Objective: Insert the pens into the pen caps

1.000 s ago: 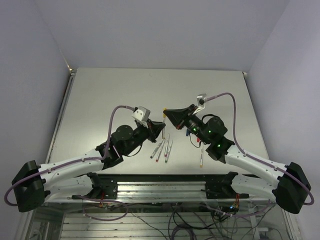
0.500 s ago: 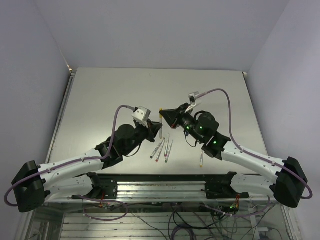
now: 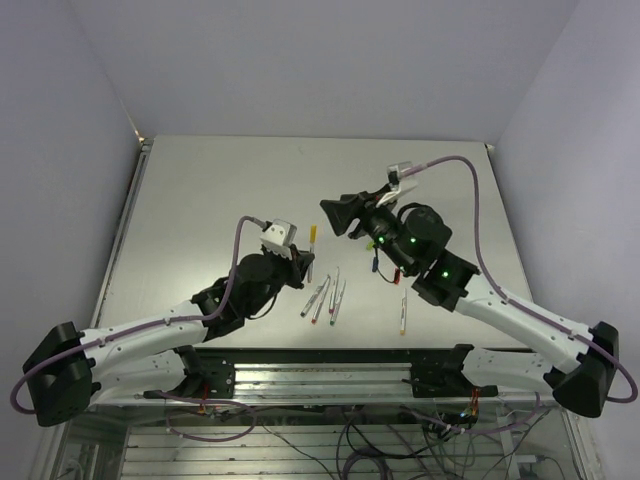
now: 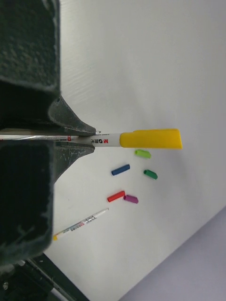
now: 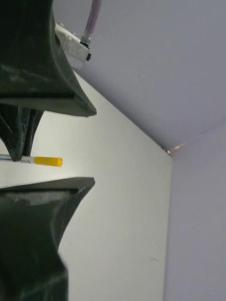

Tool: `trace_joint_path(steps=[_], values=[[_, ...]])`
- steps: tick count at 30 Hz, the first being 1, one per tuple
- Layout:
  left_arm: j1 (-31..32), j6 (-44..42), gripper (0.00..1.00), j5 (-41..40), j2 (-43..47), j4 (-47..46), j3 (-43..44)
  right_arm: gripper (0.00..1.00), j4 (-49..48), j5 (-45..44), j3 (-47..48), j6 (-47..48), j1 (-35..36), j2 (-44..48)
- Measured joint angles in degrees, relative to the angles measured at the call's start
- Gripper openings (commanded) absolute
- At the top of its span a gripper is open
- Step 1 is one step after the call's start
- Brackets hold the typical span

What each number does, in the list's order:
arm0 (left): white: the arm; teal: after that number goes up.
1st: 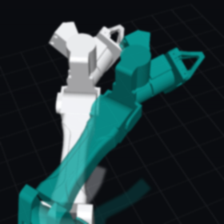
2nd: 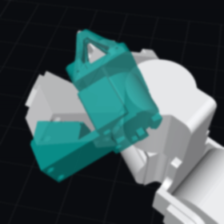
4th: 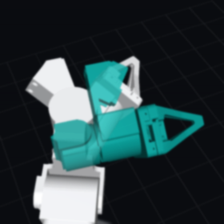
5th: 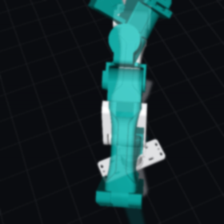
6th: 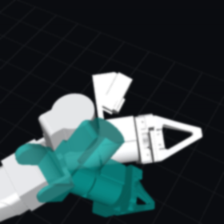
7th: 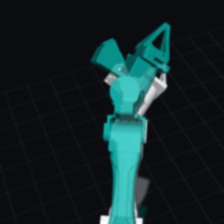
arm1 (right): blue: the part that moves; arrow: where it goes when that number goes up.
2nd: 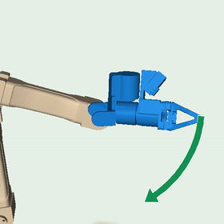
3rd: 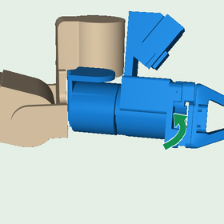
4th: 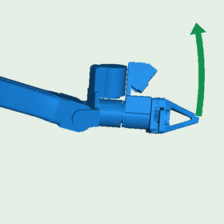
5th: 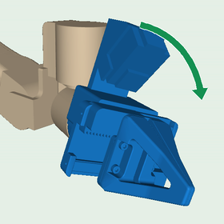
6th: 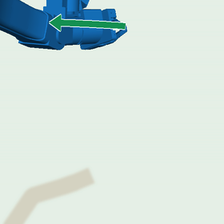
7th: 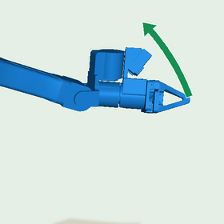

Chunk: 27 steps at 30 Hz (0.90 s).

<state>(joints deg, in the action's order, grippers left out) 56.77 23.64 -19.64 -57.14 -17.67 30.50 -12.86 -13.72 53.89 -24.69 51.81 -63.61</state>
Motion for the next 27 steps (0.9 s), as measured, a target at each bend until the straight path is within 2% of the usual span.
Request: trace_joint_path(steps=[3, 5, 8, 15, 22, 27], values=[[-0.3, -0.1, 0.07, -2.0, -0.9, 0.9, 0.0, 0.8, 0.6, -2.9, -0.1, 0.4, 0.0, 3.0], [-1.1, -0.3, 0.07, -2.6, -1.9, 1.1, 0.1, 0.85, 1.0, -5.7, -0.4, 0.0, 0.0, 5.0], [-5.7, -0.2, 0.07, -1.9, -5.2, 2.1, 1.3, 0.84, 3.0, -11.0, -0.8, -0.8, 0.0, 7.4], [-17.1, -0.1, 0.07, 0.9, -15.8, 6.9, 9.4, 0.72, 9.0, -19.3, -1.7, -0.8, 0.0, 8.8], [-25.3, -0.3, 0.07, 6.1, -29.9, 12.5, 21.0, 0.7, 13.5, -22.7, -3.5, -1.4, 0.0, 9.4], [-28.7, -0.8, 0.07, 7.7, -39.4, 18.7, 29.2, 0.7, 16.0, -23.6, -3.8, -2.1, 0.0, 9.6]])
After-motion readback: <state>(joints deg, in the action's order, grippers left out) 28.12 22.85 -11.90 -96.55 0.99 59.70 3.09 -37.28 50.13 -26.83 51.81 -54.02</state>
